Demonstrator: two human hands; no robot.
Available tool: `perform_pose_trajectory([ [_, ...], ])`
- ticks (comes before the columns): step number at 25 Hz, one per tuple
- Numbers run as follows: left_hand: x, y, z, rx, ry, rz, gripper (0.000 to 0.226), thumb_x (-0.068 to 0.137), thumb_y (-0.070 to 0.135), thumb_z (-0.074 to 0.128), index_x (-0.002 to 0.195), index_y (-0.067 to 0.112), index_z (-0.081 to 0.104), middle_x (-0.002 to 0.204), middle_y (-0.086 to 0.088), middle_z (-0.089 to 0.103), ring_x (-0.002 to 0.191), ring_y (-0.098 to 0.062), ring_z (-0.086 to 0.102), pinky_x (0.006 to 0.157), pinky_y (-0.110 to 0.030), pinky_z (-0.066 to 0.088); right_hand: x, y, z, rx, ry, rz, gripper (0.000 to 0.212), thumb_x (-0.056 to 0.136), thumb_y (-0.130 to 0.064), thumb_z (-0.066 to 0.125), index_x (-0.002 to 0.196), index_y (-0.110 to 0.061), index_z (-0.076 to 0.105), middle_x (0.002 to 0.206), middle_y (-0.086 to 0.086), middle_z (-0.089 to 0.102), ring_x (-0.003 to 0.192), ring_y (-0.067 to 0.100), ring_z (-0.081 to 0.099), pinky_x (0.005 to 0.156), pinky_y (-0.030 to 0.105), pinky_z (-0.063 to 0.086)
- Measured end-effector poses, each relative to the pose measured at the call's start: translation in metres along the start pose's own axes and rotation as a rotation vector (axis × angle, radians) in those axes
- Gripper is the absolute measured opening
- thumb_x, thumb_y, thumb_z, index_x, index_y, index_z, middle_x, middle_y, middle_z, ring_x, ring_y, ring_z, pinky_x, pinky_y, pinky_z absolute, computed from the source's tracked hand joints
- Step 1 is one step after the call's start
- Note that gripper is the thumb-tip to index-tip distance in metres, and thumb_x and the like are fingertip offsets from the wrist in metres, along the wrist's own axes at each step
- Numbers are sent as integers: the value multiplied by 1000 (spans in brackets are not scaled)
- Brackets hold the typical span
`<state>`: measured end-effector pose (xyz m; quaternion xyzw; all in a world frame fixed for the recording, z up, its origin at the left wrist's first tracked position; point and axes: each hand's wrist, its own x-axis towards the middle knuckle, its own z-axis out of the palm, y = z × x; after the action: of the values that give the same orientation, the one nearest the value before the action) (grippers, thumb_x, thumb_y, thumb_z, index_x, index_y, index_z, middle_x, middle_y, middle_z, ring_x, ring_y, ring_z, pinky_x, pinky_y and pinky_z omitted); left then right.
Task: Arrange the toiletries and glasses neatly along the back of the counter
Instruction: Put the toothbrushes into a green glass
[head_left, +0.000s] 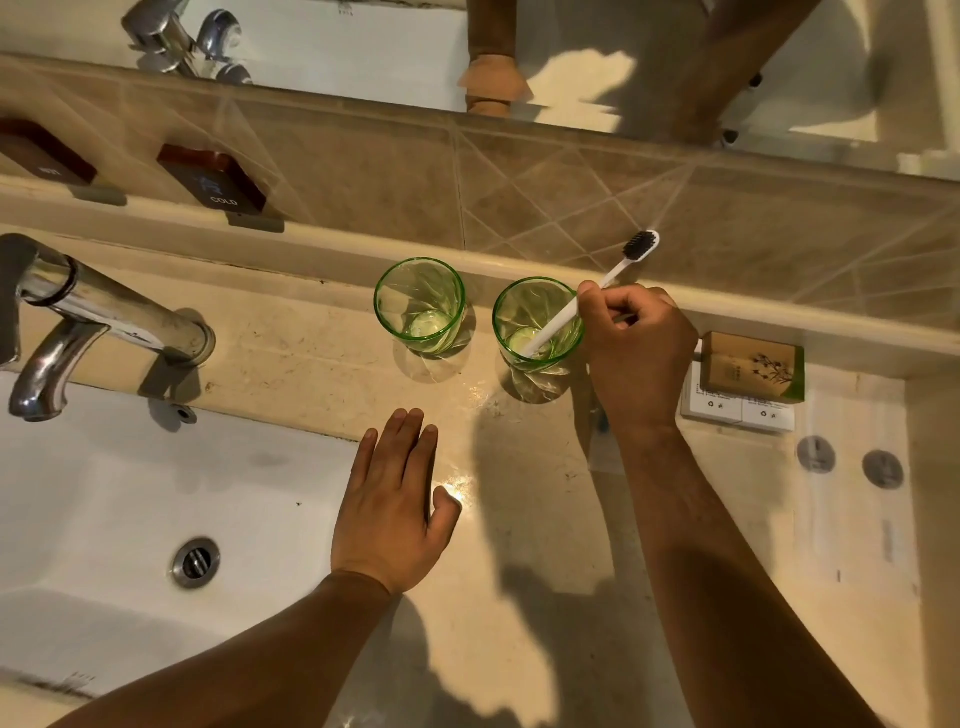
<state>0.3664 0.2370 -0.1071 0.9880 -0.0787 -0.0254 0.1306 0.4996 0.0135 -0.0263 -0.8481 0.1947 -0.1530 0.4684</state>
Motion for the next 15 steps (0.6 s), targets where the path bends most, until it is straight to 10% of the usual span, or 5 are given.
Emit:
perform_pose_trajectory([
  [15,-3,5,-4,-15,6,4,63,88,29,43,145,3,44,158,-17,37,151,-28,23,125,-48,14,-150,57,-103,-85,-21,370,9,92,-18,63,86,-19,69,81,-8,68,73,-3,61,71,4,44],
])
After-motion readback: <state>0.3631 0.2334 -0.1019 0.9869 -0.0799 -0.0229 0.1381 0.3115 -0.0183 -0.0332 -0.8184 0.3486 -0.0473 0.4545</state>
